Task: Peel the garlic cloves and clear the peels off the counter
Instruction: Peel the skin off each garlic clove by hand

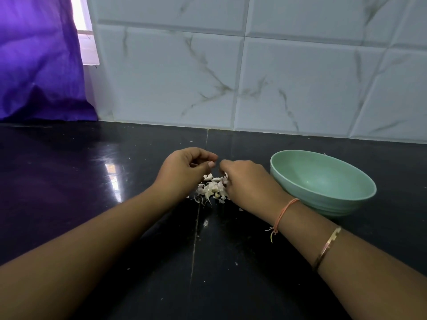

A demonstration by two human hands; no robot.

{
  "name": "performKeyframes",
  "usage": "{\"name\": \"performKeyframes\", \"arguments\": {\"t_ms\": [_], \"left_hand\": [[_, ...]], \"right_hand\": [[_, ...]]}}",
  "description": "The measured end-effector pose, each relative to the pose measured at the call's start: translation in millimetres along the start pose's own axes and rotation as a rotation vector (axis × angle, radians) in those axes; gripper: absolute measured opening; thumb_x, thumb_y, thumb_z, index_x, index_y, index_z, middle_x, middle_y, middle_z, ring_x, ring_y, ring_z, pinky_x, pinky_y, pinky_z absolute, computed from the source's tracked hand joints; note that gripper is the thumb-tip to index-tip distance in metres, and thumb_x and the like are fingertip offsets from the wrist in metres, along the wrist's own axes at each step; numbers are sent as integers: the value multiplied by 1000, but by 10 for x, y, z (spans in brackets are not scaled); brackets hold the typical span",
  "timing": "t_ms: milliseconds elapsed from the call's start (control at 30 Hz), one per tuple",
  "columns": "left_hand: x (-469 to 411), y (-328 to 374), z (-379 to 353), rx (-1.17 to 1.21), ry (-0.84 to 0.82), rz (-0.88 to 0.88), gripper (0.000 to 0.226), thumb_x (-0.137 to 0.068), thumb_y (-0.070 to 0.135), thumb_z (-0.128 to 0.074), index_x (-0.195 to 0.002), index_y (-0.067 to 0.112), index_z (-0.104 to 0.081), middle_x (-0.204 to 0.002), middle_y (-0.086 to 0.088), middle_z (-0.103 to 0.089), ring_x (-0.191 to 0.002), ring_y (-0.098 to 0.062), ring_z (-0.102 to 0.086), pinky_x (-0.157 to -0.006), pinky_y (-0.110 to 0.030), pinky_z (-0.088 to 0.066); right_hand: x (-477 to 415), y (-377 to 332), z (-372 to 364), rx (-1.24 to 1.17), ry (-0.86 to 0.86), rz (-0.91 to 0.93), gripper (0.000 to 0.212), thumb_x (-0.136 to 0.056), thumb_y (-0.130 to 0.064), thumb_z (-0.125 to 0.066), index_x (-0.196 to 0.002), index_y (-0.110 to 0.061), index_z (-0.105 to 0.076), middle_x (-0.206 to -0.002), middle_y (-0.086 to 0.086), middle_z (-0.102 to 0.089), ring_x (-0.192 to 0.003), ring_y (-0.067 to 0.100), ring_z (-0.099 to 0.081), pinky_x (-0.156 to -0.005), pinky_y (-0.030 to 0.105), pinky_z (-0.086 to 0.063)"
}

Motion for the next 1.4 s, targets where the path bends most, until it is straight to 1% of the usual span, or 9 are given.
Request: {"name": "performKeyframes", "arguments": {"t_ms": [100, 200, 433, 633, 733, 800, 967, 1267, 1400], "left_hand": [[-17, -7, -5, 19, -21, 19, 27, -89, 2, -53, -86, 26, -65, -79, 8, -67, -69, -7, -59, -70, -25, -50], [-21, -29, -20, 59, -73, 64, 28, -92, -3, -46, -98, 18, -64, -84, 4, -68, -76, -9, -61, -69, -22, -48], [48, -3, -109, 445, -264, 245, 17, -91, 3, -52, -105, 4, -62, -96, -11, -65, -89, -17, -63, -69, -19, -55], [-8, -24, -40, 467, -159, 203, 8, -81, 3, -63, -88, 1, -67, -71, -4, -69, -66, -7, -64, -62, -14, -54], [-34, -27, -5, 428, -100, 177, 5, -80, 4, -65, -84, 3, -68, -75, -8, -68, -67, -11, -61, -62, -15, -54], [-38, -27, 8, 391, -78, 161, 6, -80, 4, -66, -85, 5, -69, -80, -11, -69, -71, -14, -61, -64, -17, -53], [-50, -34, 21, 327, -67, 107, 9, -80, 8, -66, -80, 15, -72, -71, -4, -69, -65, -10, -60, -65, -18, -53], [-53, 30, 61, 168, -69, -4, 11, -81, 9, -67, -80, 19, -72, -67, -11, -58, -60, -13, -47, -58, -20, -43], [-67, 61, 101, 12, -60, -55, 14, -80, 13, -70, -76, 26, -71, -70, -12, -65, -61, -11, -51, -63, -23, -44]], "right_hand": [[-1, 33, 70, -229, 140, -44, 30, -87, -10, -48, -115, -14, -56, -104, 7, -63, -97, 28, -57, -79, 35, -46], [10, 42, 115, -496, 287, -79, 25, -83, -7, -53, -100, -15, -69, -94, 3, -66, -83, 18, -61, -77, 31, -49], [4, 68, 60, -934, 277, -141, 20, -86, -2, -57, -85, -18, -69, -83, -2, -70, -77, 7, -66, -68, 18, -51], [2, 78, 81, -1027, 294, -178, 22, -87, 0, -57, -84, -19, -68, -86, 3, -68, -67, 6, -62, -64, 20, -51], [7, 97, 71, -1186, 289, -260, 21, -89, 1, -53, -88, -16, -63, -72, 2, -65, -60, 9, -61, -66, 32, -55], [15, 106, 66, -1261, 280, -303, 18, -90, 1, -50, -85, -10, -63, -69, 4, -66, -59, 9, -63, -65, 29, -57], [25, 107, 48, -1318, 219, -309, 13, -90, -2, -55, -80, -3, -64, -65, 7, -65, -56, 11, -63, -61, 25, -58], [25, 112, 49, -1300, 174, -232, 8, -88, 2, -57, -83, 4, -63, -65, 8, -63, -53, 10, -63, -54, 21, -55], [13, 110, 41, -1165, 171, -188, 8, -87, 0, -59, -82, 1, -64, -64, 9, -65, -58, 18, -65, -60, 31, -59]]}}
Point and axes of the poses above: each hand's wrist, its own x-axis away from the middle knuckle, its own z-axis out of the back of the hand, y = z × x, the point moved 4 cm from there along -x, towards the middle knuckle
